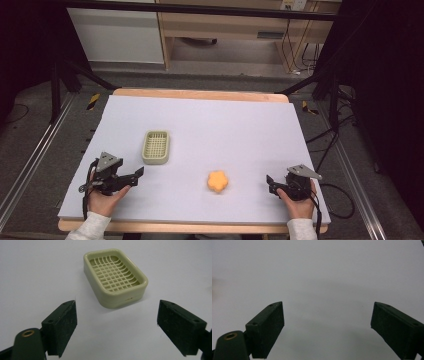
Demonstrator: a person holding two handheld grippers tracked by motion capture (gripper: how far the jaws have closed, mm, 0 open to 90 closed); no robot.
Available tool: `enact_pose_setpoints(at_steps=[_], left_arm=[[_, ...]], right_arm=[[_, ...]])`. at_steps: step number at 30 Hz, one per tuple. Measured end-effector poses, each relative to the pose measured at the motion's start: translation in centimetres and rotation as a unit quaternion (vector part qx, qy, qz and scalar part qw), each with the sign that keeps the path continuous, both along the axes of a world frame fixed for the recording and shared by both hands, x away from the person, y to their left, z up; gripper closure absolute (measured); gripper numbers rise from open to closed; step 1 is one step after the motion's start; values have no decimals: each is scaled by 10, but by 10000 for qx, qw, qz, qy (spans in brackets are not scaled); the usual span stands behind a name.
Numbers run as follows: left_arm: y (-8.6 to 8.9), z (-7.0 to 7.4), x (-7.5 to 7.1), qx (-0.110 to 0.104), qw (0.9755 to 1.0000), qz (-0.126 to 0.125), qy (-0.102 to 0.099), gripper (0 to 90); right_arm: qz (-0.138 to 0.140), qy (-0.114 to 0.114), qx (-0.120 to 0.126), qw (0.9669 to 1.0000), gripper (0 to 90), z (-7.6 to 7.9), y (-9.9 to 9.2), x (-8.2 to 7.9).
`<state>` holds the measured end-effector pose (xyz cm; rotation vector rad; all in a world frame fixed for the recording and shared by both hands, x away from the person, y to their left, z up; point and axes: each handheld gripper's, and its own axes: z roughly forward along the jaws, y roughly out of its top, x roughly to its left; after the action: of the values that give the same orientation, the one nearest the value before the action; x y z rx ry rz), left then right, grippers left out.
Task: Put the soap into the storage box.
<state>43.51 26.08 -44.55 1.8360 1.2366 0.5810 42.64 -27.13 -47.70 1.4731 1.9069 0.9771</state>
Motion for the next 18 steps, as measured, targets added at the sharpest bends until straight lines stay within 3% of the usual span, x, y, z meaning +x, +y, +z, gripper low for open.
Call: enact_pose_setpoints(at_steps=[18], left_arm=[[-23, 6, -1, 82, 9994, -334, -80, 159]], right_arm=[[-18, -47, 4, 10000, 121, 0, 0, -1]])
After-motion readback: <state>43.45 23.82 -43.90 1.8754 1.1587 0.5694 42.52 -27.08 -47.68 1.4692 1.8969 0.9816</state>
